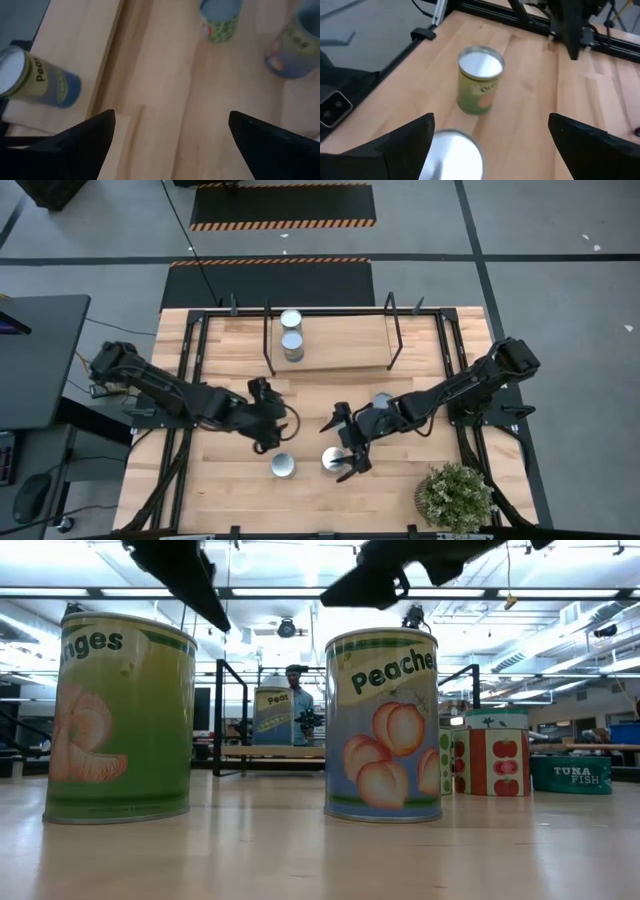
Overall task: Pick and place cans onto a shelf
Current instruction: Put the canned peaches on the shelf
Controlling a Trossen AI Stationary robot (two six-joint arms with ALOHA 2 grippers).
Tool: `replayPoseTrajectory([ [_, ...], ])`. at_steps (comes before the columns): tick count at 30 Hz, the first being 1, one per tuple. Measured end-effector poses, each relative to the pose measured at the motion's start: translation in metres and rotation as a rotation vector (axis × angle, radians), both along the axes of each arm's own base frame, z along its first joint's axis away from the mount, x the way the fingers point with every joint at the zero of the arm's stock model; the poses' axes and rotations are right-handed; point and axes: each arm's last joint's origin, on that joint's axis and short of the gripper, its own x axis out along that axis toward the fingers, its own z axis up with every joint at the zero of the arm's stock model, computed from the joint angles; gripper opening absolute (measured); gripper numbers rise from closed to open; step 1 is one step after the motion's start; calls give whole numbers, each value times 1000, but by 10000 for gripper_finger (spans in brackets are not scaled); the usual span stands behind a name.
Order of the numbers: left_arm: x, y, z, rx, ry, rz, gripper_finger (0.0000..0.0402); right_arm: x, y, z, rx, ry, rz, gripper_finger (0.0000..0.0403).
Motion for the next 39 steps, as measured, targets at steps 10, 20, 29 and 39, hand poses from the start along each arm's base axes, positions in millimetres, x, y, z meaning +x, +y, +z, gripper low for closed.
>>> replayPoseTrajectory([
  [10, -53, 13, -2, -90, -245, -40, 395, 7, 26, -13, -21, 13, -41, 400],
  [20, -85, 26, -25, -131, -405, -47, 395, 5, 39, -23, -5, 30, -53, 400],
  [29, -105, 33, -43, -176, -518, -37, 395, 8, 48, -43, -76, 47, -29, 400],
  [39, -112, 35, -48, -250, -589, -15, 395, 11, 44, -62, -109, 124, -50, 399],
])
